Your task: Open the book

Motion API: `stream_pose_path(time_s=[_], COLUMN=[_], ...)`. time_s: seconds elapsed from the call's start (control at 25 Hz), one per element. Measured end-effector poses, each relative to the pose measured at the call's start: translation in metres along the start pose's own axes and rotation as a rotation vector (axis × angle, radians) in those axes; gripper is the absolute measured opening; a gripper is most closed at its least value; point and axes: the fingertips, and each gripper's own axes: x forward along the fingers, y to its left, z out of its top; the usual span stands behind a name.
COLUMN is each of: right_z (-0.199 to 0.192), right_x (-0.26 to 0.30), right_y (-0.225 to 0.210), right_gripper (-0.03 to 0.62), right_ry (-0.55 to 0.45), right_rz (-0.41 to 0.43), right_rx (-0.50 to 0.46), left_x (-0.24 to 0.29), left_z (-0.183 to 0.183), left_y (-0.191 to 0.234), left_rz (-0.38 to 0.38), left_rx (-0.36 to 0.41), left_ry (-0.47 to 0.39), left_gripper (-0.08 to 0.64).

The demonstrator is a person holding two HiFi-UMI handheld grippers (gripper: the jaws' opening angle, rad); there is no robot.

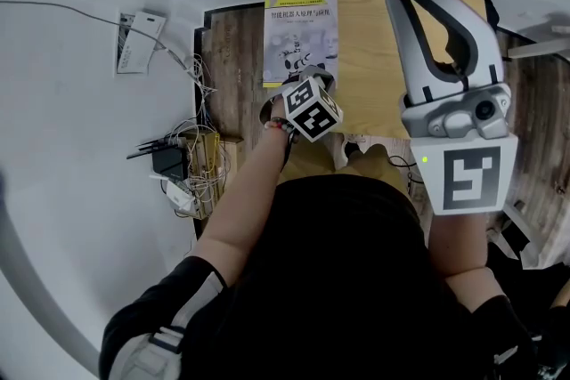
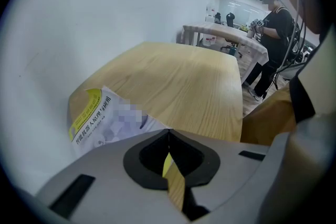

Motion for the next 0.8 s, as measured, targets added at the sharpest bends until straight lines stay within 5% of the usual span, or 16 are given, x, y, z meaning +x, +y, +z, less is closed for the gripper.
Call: stream_pose_path(time_s=[0.32, 0.8], right_z=[-0.005, 0.007], right_x=[0.000, 0.019], right_y=[0.004, 0.017], right_gripper=[0.031, 0.031], right_ry=[0.017, -0.036], right_rz=[0.010, 0.057], right_rx=[0.000, 0.032], left_x=[-0.019, -0.105], left_z=[0.008, 0.014], left_y=[0.010, 0.061], left_rz=[0.040, 0.256], left_rx=[-0.024, -0.086], left_ry=[-0.038, -0.161], left_gripper=[0.012, 0.012])
